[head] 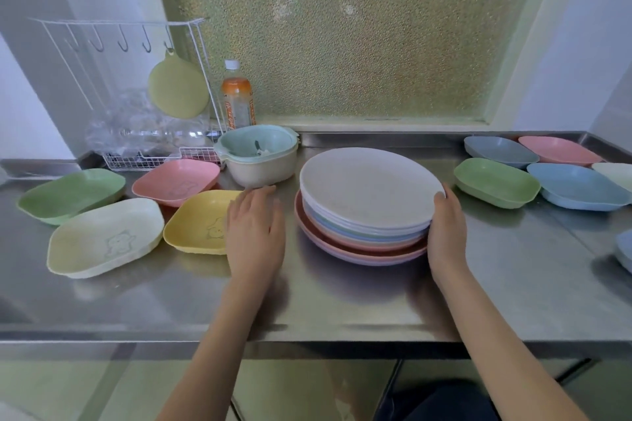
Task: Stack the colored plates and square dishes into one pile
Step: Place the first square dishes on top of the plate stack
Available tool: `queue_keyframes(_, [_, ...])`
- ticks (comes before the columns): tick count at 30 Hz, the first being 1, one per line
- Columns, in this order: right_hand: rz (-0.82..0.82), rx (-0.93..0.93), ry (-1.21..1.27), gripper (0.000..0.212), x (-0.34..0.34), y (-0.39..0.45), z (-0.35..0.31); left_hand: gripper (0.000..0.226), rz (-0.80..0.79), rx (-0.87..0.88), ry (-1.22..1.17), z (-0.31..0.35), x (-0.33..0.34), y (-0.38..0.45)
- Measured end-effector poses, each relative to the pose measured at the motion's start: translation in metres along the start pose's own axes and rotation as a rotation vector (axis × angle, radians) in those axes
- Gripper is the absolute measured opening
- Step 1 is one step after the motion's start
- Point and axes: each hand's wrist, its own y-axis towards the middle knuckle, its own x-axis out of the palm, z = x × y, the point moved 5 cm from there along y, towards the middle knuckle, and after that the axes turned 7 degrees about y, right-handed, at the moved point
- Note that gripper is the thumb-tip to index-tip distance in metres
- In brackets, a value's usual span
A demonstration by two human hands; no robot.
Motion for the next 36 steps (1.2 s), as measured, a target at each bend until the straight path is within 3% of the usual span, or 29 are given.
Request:
queue_keyframes(4, [0.040, 0.003, 0.028, 0.044, 0.002, -0.003, 0.001, 0.039, -0.300, -0.166, 0.465, -0.029, 0.001, -0.017])
queue_keyframes(7, [0.063, -0.016, 0.044, 0.045, 0.001, -0.006, 0.003, 0.027, -0.269, -0.175, 0.553, -0.030, -0.005, -0.016])
queue_keyframes(11, [0.069, -0.029, 0.039, 0.046, -0.001, -0.008, 0.007, 0.030, -0.046, -0.222, 0.393, -0.017, -0.024, -0.010])
queue_keyframes(16, [0.086, -0.033, 0.052, 0.047, -0.001, -0.008, 0.010, 0.027, 0.078, 0.068, 0.057, 0.046, -0.038, 0.010])
queue_keyframes(20, [0.080, -0.037, 0.070, 0.048, -0.002, -0.007, 0.011, 0.025, -0.061, 0.354, -0.046, 0.104, -0.015, 0.028])
queue_keyframes(24, [0.076, -0.046, 0.058, 0.046, -0.001, -0.008, 0.011, 0.029, -0.280, 0.581, 0.021, 0.137, 0.022, 0.025])
queue_keyframes(30, [0.069, -0.051, 0.069, 0.045, -0.002, -0.008, 0.011, 0.029, -0.478, 0.596, 0.069, 0.135, 0.046, 0.020])
queue_keyframes(36, [0.063, -0.043, 0.060, 0.047, -0.002, -0.008, 0.013, 0.032, -0.523, 0.556, 0.053, 0.127, 0.049, 0.018])
